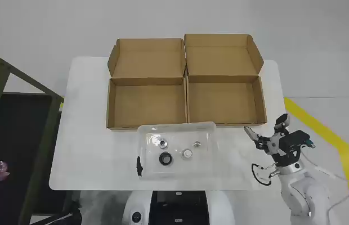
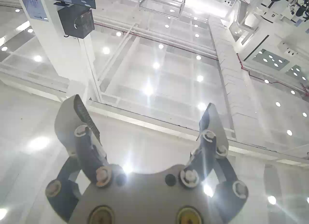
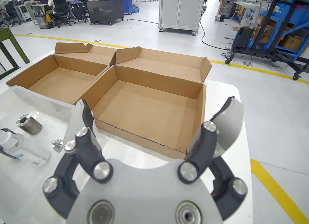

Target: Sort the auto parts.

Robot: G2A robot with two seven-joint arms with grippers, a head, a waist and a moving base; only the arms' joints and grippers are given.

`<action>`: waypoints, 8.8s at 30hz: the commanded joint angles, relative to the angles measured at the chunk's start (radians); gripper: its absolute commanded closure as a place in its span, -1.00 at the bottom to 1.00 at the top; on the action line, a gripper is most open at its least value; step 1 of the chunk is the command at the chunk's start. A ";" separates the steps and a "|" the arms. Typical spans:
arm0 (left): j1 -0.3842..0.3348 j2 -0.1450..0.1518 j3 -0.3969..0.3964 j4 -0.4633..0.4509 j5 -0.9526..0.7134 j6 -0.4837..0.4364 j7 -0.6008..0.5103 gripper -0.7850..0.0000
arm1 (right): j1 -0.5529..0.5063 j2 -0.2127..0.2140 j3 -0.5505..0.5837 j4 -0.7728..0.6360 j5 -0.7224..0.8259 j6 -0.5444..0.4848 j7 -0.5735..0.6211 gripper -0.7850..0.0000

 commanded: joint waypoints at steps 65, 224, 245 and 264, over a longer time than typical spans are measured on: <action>0.000 0.000 0.000 0.000 0.000 0.000 0.000 -1.00 | 0.275 0.031 -0.508 -0.064 -0.192 -0.399 0.539 -1.00; 0.000 0.000 0.000 0.000 0.000 0.000 0.000 -1.00 | 0.701 0.062 -0.530 0.366 0.104 0.009 0.510 1.00; 0.000 0.000 0.000 0.000 0.000 0.000 0.000 -1.00 | 0.824 0.037 -0.632 0.491 0.037 0.019 0.577 -0.18; 0.000 0.000 0.000 0.000 0.000 0.000 0.000 -1.00 | 0.703 0.078 -0.491 0.138 -0.007 -0.127 0.659 -1.00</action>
